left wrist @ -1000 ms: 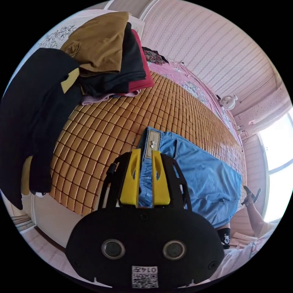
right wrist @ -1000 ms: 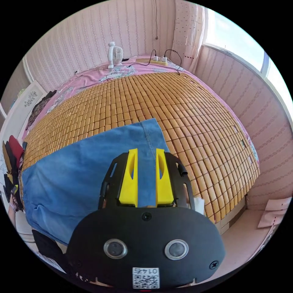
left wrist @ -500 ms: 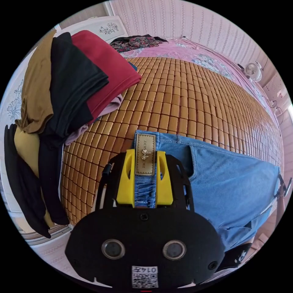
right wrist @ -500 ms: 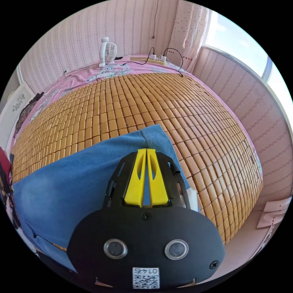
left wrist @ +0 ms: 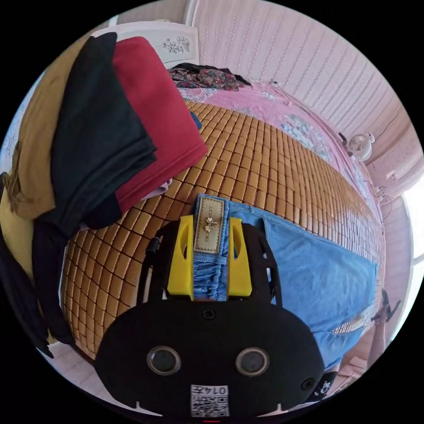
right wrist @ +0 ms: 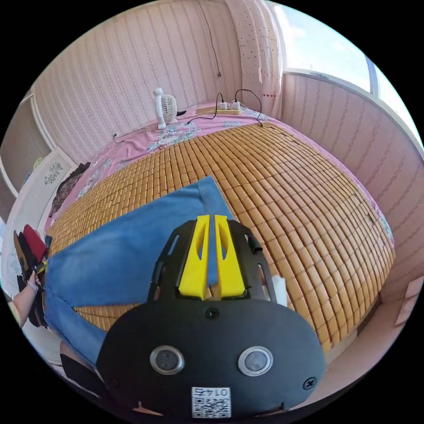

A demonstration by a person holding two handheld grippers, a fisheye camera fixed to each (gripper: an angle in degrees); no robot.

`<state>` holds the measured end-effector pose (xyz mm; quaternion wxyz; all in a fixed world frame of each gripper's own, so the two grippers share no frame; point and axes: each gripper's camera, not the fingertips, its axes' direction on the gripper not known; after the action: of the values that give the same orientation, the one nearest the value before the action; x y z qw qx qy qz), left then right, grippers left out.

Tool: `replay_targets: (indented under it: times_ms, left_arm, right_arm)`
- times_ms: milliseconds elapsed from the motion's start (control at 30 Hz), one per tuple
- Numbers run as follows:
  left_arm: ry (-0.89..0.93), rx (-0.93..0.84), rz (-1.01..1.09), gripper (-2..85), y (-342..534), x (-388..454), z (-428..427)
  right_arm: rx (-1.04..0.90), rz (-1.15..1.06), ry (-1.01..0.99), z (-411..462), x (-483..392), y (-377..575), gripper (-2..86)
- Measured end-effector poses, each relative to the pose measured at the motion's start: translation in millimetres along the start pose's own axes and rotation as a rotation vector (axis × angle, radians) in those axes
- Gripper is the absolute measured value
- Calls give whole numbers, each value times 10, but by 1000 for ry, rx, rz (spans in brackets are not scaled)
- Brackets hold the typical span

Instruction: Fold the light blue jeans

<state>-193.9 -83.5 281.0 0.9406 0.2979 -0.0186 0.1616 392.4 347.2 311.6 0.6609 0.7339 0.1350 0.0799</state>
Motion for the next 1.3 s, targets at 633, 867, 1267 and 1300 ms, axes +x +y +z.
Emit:
replay_targets:
  times_ms: [633, 867, 1267, 1300]
  left_arm:
    - [541, -280, 337, 94, 2763, 1341, -355]
    - [526, -284, 505, 98, 2824, 1901, -316]
    - [422, -395, 956, 100, 3505, 2910, 74]
    - [398, -396, 999, 100, 3560, 3010, 111]
  right_arm:
    - [-40, -47, -23, -1051, 745, 1086, 10]
    - [-112, -23, 7, -980, 841, 612, 47]
    - [-334, -3, 81, -929, 1600, 1766, 55]
    - [-324, -5, 73, -942, 1616, 1775, 42]
